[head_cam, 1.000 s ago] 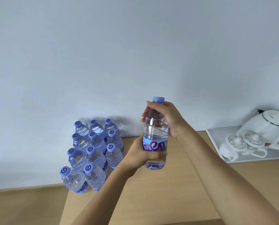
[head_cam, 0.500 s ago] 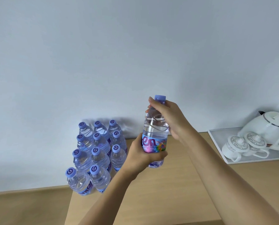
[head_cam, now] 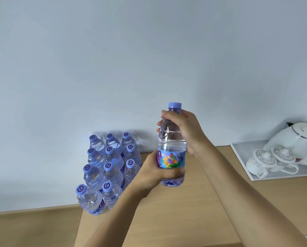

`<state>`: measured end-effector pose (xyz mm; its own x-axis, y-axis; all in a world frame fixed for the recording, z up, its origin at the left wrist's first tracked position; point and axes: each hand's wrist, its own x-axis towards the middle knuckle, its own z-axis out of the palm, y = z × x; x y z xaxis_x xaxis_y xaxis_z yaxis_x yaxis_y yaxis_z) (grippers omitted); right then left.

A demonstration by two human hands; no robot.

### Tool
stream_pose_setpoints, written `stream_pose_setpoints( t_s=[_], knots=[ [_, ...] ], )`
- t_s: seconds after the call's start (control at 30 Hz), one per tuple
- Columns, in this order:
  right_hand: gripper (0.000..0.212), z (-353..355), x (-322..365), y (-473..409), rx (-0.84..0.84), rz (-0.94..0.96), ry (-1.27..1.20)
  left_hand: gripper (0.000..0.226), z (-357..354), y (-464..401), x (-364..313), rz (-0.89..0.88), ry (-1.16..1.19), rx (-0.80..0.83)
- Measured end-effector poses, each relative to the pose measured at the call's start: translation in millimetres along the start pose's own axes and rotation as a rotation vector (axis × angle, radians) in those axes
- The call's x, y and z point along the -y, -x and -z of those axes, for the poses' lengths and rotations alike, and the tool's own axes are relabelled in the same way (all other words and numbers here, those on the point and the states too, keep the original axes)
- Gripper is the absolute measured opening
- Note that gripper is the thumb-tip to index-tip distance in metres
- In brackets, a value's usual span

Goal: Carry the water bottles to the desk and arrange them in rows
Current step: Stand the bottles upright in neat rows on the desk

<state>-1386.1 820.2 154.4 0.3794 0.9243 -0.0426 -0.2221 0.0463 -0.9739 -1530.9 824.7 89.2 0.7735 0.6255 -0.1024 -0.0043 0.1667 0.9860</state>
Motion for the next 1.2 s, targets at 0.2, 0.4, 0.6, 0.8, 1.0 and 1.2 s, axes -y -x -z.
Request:
stream_pose_setpoints(
  t_s=[0.2, 0.4, 0.6, 0.8, 1.0, 1.2],
  knots=[
    [0.024, -12.5, -2.5, 2.1, -0.16, 0.071, 0.031, 0.059, -0.8, 2.2, 3.2, -0.075, -0.08, -0.194],
    [0.023, 1.2, 6.4, 1.1, 0.17, 0.017, -0.041, 0.044, 12.6, 7.4, -3.7, -0.053, 0.022, -0.108],
    [0.033, -2.4, -3.0, 2.4, 0.365, -0.049, -0.315, 0.052, 21.6, 12.2, -10.6, -0.002, 0.104, 0.07],
    [0.031, -11.0, 1.7, 1.0, 0.135, -0.005, -0.129, 0.048, 16.7, 9.6, -12.6, -0.001, 0.067, 0.057],
    [0.019, -20.6, 0.3, 4.4, -0.085, 0.128, 0.058, 0.048, 8.6, 8.5, -10.1, -0.06, -0.07, -0.098],
    [0.032, -9.1, 7.4, 1.7, 0.111, 0.066, 0.157, 0.051, 13.0, 10.2, -13.3, -0.026, -0.062, -0.12]
  ],
)
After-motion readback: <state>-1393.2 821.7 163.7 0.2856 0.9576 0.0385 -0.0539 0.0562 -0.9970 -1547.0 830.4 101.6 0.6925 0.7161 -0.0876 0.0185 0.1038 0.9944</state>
